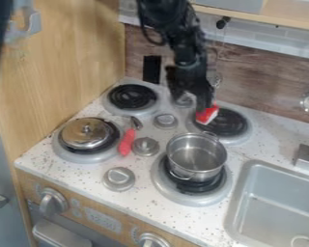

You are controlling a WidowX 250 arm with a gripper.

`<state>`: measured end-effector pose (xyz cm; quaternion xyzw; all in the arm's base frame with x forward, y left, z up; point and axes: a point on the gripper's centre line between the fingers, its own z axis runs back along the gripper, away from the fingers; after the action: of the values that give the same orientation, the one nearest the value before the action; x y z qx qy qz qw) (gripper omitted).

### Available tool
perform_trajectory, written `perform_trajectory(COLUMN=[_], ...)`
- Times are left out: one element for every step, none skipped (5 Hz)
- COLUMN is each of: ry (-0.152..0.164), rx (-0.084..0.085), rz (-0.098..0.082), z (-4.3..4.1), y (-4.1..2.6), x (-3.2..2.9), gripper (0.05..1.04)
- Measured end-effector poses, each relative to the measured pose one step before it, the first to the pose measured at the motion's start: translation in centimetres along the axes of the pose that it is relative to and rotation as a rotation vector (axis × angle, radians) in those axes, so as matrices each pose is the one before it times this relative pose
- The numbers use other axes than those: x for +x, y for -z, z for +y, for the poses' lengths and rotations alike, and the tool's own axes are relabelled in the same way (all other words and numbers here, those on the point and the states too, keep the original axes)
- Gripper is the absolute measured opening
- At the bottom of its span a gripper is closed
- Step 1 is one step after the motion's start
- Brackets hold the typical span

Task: Move the red toy over the upper left burner

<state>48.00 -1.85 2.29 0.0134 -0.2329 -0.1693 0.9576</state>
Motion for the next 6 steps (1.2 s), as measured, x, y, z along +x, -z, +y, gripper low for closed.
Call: perform_trajectory(ry=[-0.0233, -0.0218, -0.0126, -0.0332, 0.0051, 0.0147], rx=[0.0244, -0.0038, -0.0082, -0.0102, 0.0228, 0.0047], rz=[-0.0056, -0.0023, -0.008, -0.0023, 0.0156, 0.0025], z=[0.466, -0.675, -0.799, -0.106, 0.404, 0.006], y=[1.678, 1.695, 1.148, 0.915, 0.439, 0.0], x=[0.933, 0.679, 1.048, 0.232, -0.08, -0.025], gripper=[0.999, 0.999, 0.999, 0.943, 0.634, 0.546])
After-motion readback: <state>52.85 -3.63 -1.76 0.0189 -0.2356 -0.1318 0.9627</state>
